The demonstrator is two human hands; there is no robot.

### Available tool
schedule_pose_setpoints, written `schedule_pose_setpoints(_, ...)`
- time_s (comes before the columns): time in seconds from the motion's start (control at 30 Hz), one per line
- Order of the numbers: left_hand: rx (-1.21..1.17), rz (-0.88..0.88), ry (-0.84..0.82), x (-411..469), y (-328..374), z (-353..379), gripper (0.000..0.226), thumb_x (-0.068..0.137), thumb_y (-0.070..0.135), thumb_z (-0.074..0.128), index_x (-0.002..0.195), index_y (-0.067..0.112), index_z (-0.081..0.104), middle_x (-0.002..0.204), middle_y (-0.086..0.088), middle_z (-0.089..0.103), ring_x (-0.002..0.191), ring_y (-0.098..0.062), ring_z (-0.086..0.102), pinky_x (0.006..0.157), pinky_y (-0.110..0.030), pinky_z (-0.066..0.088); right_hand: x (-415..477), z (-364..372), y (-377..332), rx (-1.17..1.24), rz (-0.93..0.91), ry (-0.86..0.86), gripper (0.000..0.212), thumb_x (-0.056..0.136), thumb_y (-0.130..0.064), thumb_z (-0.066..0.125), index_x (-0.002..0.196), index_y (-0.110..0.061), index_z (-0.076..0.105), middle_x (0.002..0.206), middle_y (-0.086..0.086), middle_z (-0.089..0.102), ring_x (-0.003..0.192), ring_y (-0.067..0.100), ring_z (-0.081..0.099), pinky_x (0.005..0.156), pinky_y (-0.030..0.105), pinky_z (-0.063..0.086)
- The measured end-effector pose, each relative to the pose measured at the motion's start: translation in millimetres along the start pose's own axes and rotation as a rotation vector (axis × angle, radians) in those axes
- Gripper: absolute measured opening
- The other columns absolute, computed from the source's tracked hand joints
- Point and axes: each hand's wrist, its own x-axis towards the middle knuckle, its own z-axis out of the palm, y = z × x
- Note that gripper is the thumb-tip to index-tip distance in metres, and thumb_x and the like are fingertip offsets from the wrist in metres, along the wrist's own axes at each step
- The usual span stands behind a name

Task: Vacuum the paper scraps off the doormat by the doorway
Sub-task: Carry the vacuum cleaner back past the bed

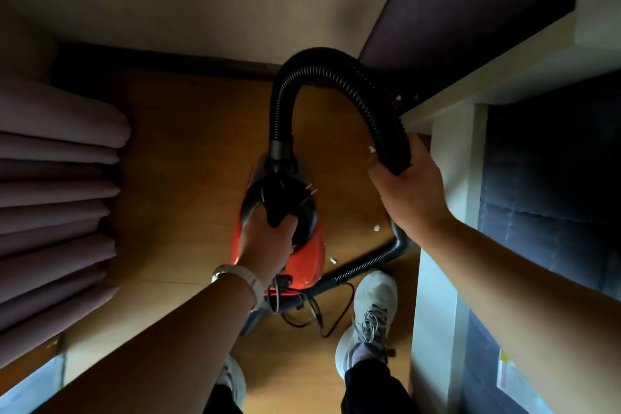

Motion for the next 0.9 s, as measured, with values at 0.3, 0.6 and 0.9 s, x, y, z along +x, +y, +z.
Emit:
schedule_pose_setpoints(0.3, -0.177, -0.04, -0.073, 18.5, 4.4, 52.7, 0.008, 0.088, 0.021, 0.059, 0.092, 0.017, 0.064, 0.067, -0.001, 0.063, 0.052, -0.014, 0.063, 0.059, -0.034, 0.056, 8.6, 0.3, 20.5, 0.019, 0.03, 0.018, 0.015, 0.087, -0.027, 0.069, 0.092, -0.025, 0.055, 0.065, -0.007, 0.051, 0.054, 0.006, 0.048, 0.051, 0.023, 0.041)
schedule_pose_setpoints(0.6, -0.011, -0.021, -0.055, 12.4, -16.8, 51.3, 0.01, 0.091, 0.031, 0.061, 0.088, 0.022, 0.063, 0.069, -0.007, 0.067, 0.06, -0.03, 0.066, 0.056, -0.038, 0.052, 7.4, -3.8, 43.1, 0.009, 0.049, -0.01, 0.026, 0.083, -0.023, 0.07, 0.079, -0.034, 0.047, 0.062, -0.009, 0.048, 0.051, 0.004, 0.048, 0.049, 0.02, 0.04)
schedule_pose_setpoints(0.9, 0.044, -0.012, -0.01, 15.3, -25.3, 43.6, 0.007, 0.091, 0.034, 0.063, 0.09, 0.028, 0.06, 0.075, -0.004, 0.07, 0.069, -0.029, 0.071, 0.062, -0.045, 0.059, 11.6, 6.2, 47.3, -0.014, 0.046, -0.033, 0.023, 0.08, -0.025, 0.069, 0.087, -0.036, 0.051, 0.064, -0.011, 0.053, 0.055, 0.006, 0.052, 0.057, 0.034, 0.048)
